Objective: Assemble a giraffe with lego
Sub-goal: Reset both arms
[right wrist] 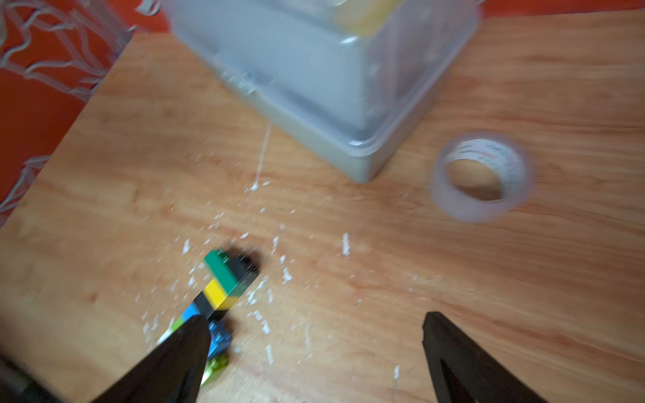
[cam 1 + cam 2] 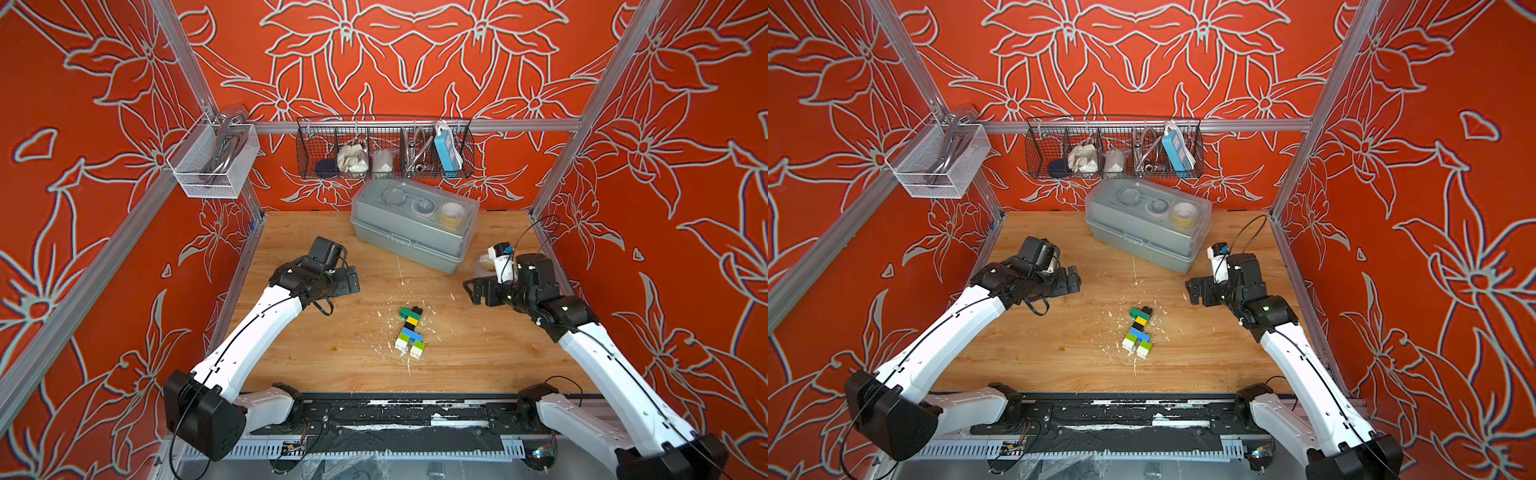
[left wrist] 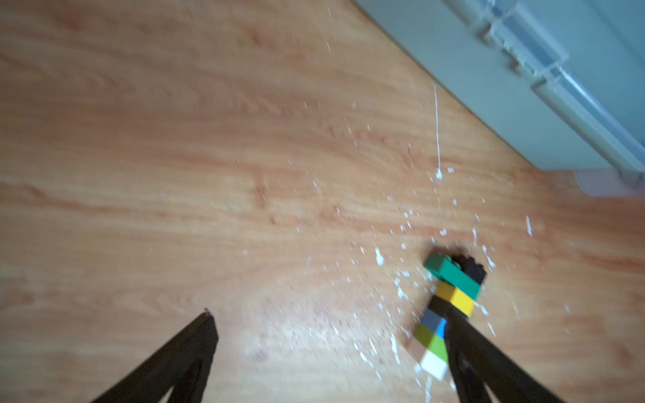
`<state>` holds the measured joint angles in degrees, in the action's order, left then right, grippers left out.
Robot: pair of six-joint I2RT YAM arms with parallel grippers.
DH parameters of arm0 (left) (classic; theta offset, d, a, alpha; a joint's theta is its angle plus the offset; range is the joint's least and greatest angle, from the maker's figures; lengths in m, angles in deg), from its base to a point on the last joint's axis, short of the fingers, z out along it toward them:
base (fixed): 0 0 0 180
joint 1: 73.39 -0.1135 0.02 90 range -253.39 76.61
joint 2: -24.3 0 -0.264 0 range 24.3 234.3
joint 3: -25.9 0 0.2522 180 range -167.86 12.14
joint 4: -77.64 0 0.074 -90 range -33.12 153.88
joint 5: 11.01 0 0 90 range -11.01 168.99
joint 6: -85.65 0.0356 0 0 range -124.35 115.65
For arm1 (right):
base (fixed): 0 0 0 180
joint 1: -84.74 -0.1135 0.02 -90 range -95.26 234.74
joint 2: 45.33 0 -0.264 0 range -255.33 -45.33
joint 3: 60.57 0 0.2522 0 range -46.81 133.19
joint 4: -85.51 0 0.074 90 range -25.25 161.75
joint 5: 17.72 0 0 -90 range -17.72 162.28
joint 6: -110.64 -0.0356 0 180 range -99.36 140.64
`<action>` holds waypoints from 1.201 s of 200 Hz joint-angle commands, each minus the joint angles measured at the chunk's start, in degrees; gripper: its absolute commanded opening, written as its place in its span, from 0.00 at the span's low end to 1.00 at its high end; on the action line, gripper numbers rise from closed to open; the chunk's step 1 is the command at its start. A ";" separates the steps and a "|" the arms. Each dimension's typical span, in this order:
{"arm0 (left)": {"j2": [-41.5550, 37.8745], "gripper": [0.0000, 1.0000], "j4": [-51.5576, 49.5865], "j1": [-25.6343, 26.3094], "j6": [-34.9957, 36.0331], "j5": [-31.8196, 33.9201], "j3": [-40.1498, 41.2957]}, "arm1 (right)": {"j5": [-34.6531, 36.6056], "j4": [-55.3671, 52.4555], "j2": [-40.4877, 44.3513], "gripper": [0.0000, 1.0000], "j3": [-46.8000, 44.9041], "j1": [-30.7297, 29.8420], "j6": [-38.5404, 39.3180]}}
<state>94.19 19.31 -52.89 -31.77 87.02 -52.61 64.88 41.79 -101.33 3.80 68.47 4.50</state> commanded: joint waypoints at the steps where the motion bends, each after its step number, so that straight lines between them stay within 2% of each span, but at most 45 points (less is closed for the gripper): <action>1: -1.14 1.00 13.66 -0.82 8.99 9.58 6.25 | 15.45 6.44 -6.08 1.00 -4.97 4.05 -10.46; 19: -3.88 1.00 24.16 -2.15 12.90 9.75 12.86 | 9.51 20.63 -10.13 1.00 -8.93 7.62 -6.81; 31: -6.03 1.00 30.35 -3.77 15.19 9.66 17.28 | 8.55 28.31 -11.58 1.00 -10.31 8.71 0.43; 46: -7.92 1.00 36.82 -6.34 17.84 9.03 21.89 | 10.78 34.71 -12.96 1.00 -12.04 10.12 12.20; 58: -8.29 1.00 41.10 -8.69 19.18 8.38 24.97 | 8.95 39.18 -14.42 1.00 -13.86 13.20 16.29; 73: -7.27 1.00 46.50 -11.97 18.65 6.81 28.48 | 2.17 46.67 -16.26 1.00 -17.08 17.15 15.92; 85: -5.51 1.00 52.04 -14.73 18.27 4.09 31.23 | -0.94 51.84 -17.48 1.00 -19.80 17.90 16.44; 90: -4.39 1.00 55.35 -15.59 18.79 2.94 32.97 | -0.87 48.62 -17.85 1.00 -18.72 17.91 17.46; 102: -0.85 1.00 62.00 -17.00 21.54 0.32 35.62 | -1.17 54.85 -18.86 1.00 -22.27 17.99 17.41; 113: 2.56 1.00 57.11 -19.55 22.41 -4.67 32.27 | -1.07 59.60 -19.62 1.00 -25.72 17.90 16.26; 119: 4.08 1.00 56.99 -20.38 24.28 -7.03 31.78 | -1.45 57.20 -19.22 1.00 -25.08 17.78 16.98; 138: 8.03 1.00 64.41 -22.95 23.15 -10.40 35.30 | 3.41 63.77 -21.04 1.00 -27.23 17.59 16.19; 148: 8.68 1.00 63.33 -23.89 23.37 -10.40 34.59 | 5.01 66.08 -22.74 1.00 -27.77 17.55 15.79; 162: 8.24 1.00 68.53 -23.99 24.76 -8.48 36.65 | 6.41 64.54 -23.98 0.99 -26.22 16.49 16.65; 184: 7.87 1.00 75.67 -24.63 23.30 -4.85 40.68 | 6.55 64.34 -24.06 1.00 -26.10 16.27 16.67; 195: 8.65 1.00 79.27 -23.11 24.04 -2.53 42.21 | 6.65 64.37 -24.21 1.00 -25.97 16.32 16.67; 209: 9.45 1.00 82.83 -21.69 26.31 -4.13 44.07 | 6.87 64.20 -24.40 0.99 -25.85 16.23 16.60; 222: 11.59 1.00 90.88 -21.24 26.80 -3.91 47.37 | 7.14 64.15 -24.25 1.00 -25.89 16.01 16.71; 233: 10.79 1.00 88.23 -20.87 27.00 -3.55 46.84 | 7.46 64.32 -24.02 1.00 -26.11 15.92 16.84; 240: 11.10 1.00 90.06 -20.34 27.25 -2.43 47.12 | 8.02 64.69 -23.85 1.00 -26.35 15.68 16.96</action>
<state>104.57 101.01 -74.29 -6.57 82.78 -6.51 70.78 104.85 -125.25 -23.10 84.75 20.48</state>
